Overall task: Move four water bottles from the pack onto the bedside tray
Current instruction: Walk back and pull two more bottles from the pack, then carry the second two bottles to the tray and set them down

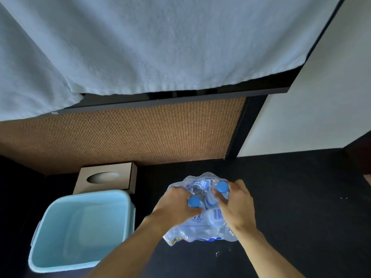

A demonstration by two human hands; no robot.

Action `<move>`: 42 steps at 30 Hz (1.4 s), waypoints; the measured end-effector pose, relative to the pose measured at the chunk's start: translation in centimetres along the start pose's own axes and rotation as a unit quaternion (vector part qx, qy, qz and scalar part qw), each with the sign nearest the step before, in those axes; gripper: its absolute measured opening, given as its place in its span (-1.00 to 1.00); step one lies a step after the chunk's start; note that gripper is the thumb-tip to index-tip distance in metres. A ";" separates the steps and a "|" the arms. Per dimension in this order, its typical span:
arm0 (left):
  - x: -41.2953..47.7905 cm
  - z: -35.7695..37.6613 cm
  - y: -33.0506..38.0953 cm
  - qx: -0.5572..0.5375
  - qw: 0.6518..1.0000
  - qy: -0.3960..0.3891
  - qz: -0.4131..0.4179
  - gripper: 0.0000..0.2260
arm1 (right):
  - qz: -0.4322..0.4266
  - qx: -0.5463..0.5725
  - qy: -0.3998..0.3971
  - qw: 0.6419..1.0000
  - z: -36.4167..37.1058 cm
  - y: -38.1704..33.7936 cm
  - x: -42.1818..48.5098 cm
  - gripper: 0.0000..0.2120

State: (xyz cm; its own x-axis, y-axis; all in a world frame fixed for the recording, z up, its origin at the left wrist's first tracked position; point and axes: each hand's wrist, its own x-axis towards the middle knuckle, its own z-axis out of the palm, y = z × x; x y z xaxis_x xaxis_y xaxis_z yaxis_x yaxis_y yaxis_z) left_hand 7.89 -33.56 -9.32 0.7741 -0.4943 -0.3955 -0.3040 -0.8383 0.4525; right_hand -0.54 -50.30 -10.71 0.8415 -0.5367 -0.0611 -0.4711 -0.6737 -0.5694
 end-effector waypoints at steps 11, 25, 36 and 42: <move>-6.2 -17.7 19.5 -0.185 0.884 0.183 0.388 -0.77 | -0.060 0.351 0.208 0.911 -24.8 -7.9 -2.5 -0.69; -37.3 -22.1 49.5 -0.301 0.620 -0.211 0.693 -0.59 | 0.026 0.224 0.668 0.709 -56.7 -13.2 -35.3 -0.64; -79.3 -3.1 53.7 -0.287 0.409 -0.483 0.719 -0.67 | 0.224 0.019 0.841 0.493 -58.3 -12.1 -80.0 -0.75; -106.4 7.5 49.2 -0.250 0.308 -0.595 0.699 -0.72 | 0.333 -0.070 0.848 0.406 -55.0 -14.7 -107.8 -0.69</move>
State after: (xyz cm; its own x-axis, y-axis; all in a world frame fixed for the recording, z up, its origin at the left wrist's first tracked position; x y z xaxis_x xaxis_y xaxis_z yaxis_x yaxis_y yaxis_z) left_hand -93.59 -23.88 49.04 -0.7609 -0.2765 0.5871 0.4756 0.3780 0.7943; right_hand -98.91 -10.47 49.30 -0.8211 -0.1219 0.5576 -0.5559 -0.0504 -0.8297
